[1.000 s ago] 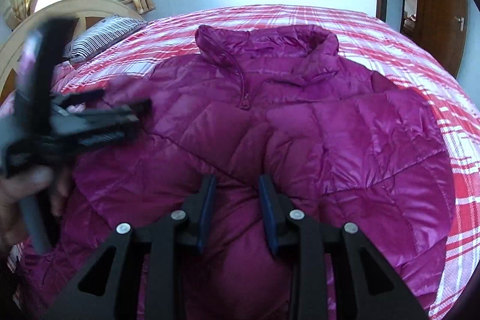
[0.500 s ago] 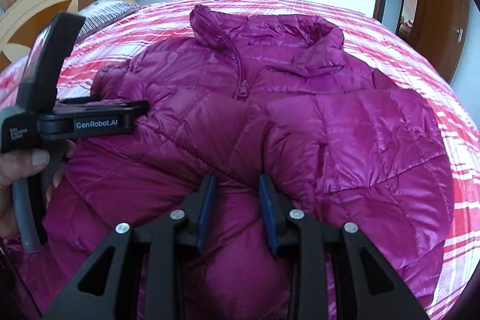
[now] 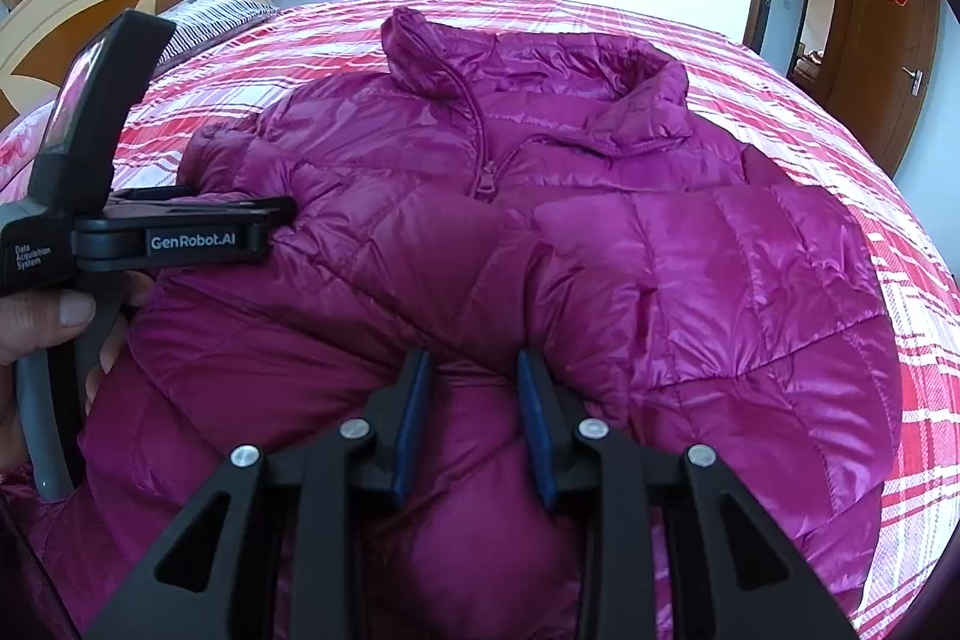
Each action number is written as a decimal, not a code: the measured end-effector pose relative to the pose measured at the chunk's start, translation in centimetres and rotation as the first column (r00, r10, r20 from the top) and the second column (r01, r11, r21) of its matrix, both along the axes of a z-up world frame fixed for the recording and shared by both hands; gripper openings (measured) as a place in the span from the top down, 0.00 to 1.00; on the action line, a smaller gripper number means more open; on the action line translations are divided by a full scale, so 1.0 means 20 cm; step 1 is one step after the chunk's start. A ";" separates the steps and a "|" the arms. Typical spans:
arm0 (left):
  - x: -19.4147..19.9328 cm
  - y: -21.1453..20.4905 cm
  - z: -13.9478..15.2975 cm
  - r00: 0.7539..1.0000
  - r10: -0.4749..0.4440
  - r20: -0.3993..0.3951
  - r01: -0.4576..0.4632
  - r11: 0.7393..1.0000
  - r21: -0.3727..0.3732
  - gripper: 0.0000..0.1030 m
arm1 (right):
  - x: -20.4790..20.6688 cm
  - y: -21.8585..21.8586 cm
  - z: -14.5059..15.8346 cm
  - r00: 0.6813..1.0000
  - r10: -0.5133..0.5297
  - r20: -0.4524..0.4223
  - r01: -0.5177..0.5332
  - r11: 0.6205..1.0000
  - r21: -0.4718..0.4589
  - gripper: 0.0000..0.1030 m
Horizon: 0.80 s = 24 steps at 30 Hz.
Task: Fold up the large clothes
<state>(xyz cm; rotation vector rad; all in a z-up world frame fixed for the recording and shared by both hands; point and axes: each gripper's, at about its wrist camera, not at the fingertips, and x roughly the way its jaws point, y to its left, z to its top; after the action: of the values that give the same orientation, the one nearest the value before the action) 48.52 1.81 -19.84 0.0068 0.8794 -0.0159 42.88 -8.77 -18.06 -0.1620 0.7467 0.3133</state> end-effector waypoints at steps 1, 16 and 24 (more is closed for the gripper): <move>0.00 0.00 0.00 1.000 0.000 0.000 0.000 1.000 -0.002 0.01 | 0.00 0.00 0.00 1.000 -0.001 0.003 0.001 1.000 -0.006 0.67; -0.36 -0.15 0.33 0.993 -0.041 0.113 0.052 0.994 -0.098 0.01 | 0.00 0.00 -0.01 1.000 -0.004 0.012 0.004 1.000 0.007 0.67; -0.29 -0.15 0.04 1.000 -0.023 0.018 0.024 0.998 -0.054 0.01 | 0.00 -0.03 0.00 1.000 0.005 0.004 -0.006 0.998 0.055 0.67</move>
<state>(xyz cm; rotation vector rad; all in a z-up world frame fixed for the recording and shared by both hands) 42.68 -1.28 -19.05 -0.0332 0.8614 -0.0615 42.80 -9.45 -18.00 -0.1129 0.7332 0.3382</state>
